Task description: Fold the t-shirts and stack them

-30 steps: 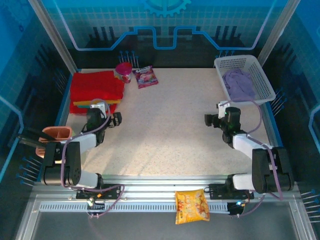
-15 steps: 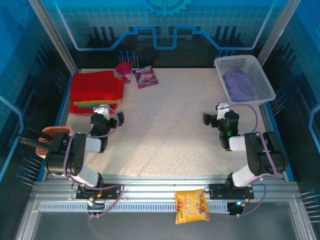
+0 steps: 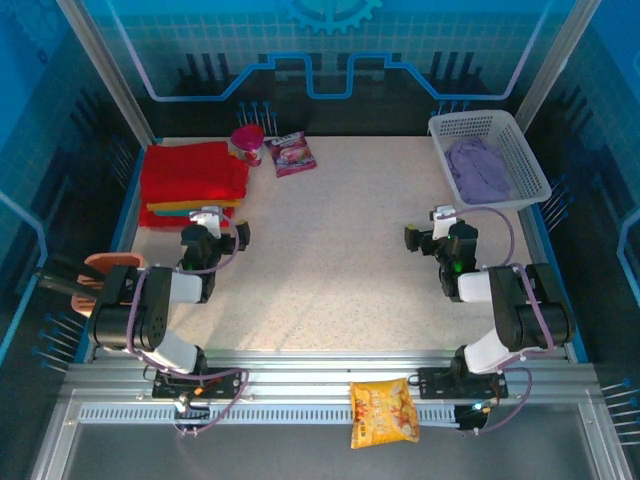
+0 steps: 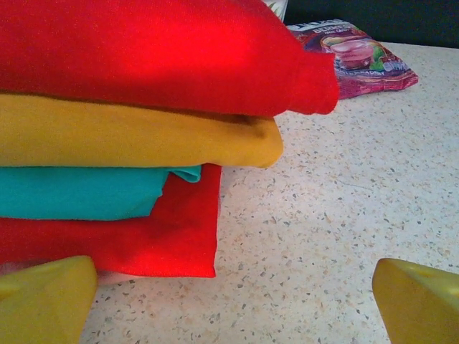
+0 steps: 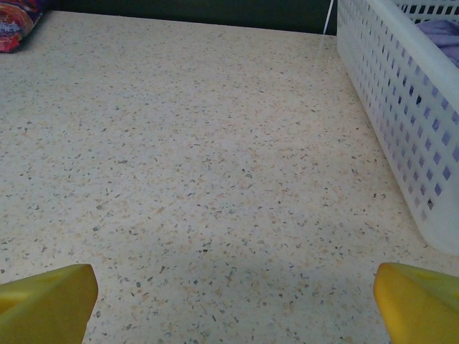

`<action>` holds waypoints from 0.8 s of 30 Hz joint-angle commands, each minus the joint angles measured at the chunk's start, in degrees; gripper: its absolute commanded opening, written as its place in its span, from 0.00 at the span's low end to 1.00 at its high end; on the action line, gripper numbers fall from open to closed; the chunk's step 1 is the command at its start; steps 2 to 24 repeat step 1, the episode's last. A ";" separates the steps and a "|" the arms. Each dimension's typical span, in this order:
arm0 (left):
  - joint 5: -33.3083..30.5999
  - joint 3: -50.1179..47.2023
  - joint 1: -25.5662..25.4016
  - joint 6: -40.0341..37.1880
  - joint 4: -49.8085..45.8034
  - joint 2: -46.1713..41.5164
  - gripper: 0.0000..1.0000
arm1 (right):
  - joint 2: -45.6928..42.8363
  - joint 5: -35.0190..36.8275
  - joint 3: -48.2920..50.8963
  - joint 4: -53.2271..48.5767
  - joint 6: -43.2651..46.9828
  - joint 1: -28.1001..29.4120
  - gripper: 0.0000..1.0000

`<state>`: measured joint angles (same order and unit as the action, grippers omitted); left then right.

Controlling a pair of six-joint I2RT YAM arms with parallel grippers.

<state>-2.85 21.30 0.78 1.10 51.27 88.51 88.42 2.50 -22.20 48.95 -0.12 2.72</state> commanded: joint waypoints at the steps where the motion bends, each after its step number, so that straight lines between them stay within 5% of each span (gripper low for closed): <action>1: 1.53 1.03 -0.28 -1.10 0.06 0.19 0.99 | -0.23 -0.04 -0.86 1.52 1.00 0.66 1.00; 24: 1.53 1.03 -0.28 -1.10 0.06 0.19 0.99 | -0.23 -0.04 -0.86 1.52 1.00 0.66 1.00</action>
